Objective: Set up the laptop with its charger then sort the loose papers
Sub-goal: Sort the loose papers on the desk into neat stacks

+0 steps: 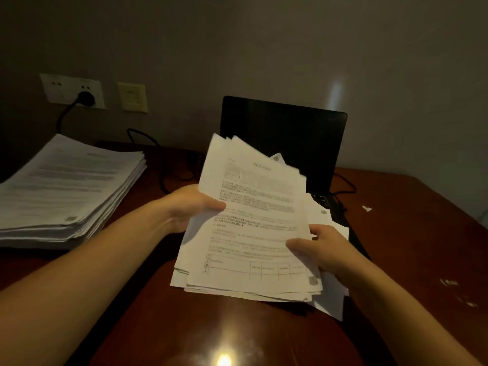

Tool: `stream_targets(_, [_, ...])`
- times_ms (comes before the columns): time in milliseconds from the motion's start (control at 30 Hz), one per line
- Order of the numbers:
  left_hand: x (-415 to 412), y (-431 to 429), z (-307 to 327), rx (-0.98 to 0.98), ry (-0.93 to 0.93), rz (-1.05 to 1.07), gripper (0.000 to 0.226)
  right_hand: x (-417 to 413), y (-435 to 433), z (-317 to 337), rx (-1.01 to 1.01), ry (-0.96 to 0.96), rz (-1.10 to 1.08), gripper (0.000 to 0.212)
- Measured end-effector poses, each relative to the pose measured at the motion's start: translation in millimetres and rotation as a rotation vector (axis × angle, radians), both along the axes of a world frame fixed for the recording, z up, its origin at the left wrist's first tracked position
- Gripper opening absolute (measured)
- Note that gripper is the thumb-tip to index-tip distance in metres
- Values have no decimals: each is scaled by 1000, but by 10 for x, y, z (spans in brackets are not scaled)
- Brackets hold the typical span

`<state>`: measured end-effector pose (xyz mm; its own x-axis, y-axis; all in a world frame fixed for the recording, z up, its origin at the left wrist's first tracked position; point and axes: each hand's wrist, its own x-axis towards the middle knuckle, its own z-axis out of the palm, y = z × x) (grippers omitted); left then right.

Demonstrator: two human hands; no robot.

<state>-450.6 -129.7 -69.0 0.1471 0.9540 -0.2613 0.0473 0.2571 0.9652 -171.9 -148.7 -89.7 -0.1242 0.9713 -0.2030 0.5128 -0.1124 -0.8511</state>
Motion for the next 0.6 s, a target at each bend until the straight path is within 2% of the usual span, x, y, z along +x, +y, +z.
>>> stream_targets(67, [1, -21, 26, 96, -70, 22, 38, 57, -2, 40, 83, -42, -76, 10])
stream_targets(133, [-45, -24, 51, 167, -108, 49, 39, 116, 39, 50, 156, -68, -161, 16])
stream_targets(200, [-119, -10, 64, 204, -153, 40, 42, 149, 97, 48, 210, -34, -237, 33])
stream_targets(233, [-158, -1, 66, 213, -175, 23, 43, 160, 131, 52, 230, 5, -279, 49])
stream_targets(300, [-202, 4, 86, 222, -226, 0, 43, 181, 189, 89, 204, 162, -351, 78])
stream_targets(400, [-215, -29, 128, 224, -317, 3, 42, 197, 281, 135, 29, 531, -329, 92])
stream_targets(467, [-227, -45, 136, 216, -369, -1, 42, 207, 325, 146, -45, 613, -316, 88])
stream_targets(600, [-267, -31, 135, 195, -395, 41, 39, 225, 348, 225, -50, 655, -276, 32])
